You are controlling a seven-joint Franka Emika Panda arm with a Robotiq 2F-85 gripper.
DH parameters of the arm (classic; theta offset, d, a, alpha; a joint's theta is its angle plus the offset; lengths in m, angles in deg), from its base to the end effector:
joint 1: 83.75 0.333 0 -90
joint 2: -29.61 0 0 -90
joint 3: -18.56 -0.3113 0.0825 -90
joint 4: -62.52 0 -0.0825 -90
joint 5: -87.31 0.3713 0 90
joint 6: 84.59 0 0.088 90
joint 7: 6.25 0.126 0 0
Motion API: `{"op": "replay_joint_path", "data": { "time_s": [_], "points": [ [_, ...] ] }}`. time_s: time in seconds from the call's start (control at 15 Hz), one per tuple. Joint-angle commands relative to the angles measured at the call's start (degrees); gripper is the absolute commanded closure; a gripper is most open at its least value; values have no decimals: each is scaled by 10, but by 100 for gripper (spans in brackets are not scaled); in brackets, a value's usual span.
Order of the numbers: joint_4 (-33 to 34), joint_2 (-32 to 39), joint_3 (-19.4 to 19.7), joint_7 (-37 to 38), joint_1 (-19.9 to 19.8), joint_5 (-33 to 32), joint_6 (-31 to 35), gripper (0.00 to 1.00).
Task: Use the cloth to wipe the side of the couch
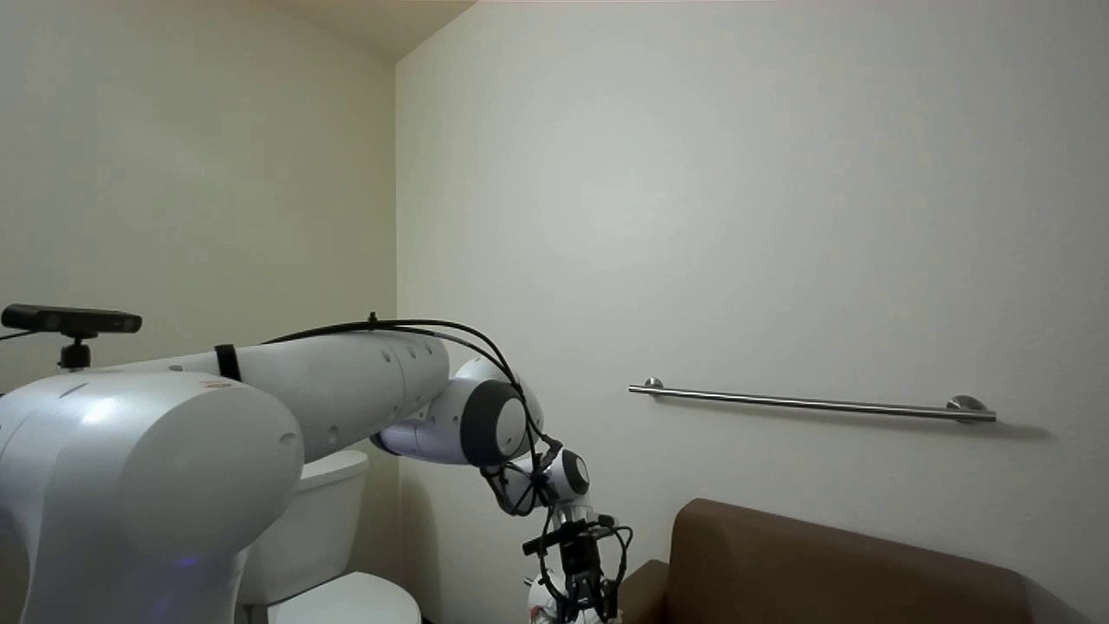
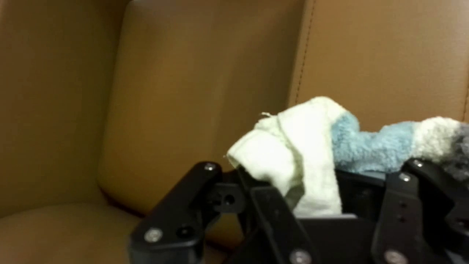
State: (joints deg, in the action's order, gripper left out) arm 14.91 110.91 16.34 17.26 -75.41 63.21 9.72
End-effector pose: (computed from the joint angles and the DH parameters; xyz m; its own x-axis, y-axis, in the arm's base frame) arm 0.6660 0.0660 -0.0176 0.8920 -0.1881 -0.4111 0.0405 -0.8725 0.4870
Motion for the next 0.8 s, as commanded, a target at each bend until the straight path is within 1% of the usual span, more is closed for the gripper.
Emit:
{"op": "replay_joint_path", "data": {
  "time_s": [0.0, 0.2, 0.27, 0.33, 0.4, 0.6, 0.73],
  "points": [
    [-37, 29, -31, 25, -55, 57, 59, 95],
    [-32, 34, -44, 41, -88, 104, 64, 96],
    [-32, 34, -47, 43, -97, 120, 65, 70],
    [-33, 33, -50, 44, -103, 133, 70, 71],
    [-36, 29, -54, 41, -109, 144, 77, 69],
    [-53, 9, -58, 35, -117, 162, 103, 52],
    [-69, -6, -57, 35, -115, 159, 121, 39]
  ]
}}
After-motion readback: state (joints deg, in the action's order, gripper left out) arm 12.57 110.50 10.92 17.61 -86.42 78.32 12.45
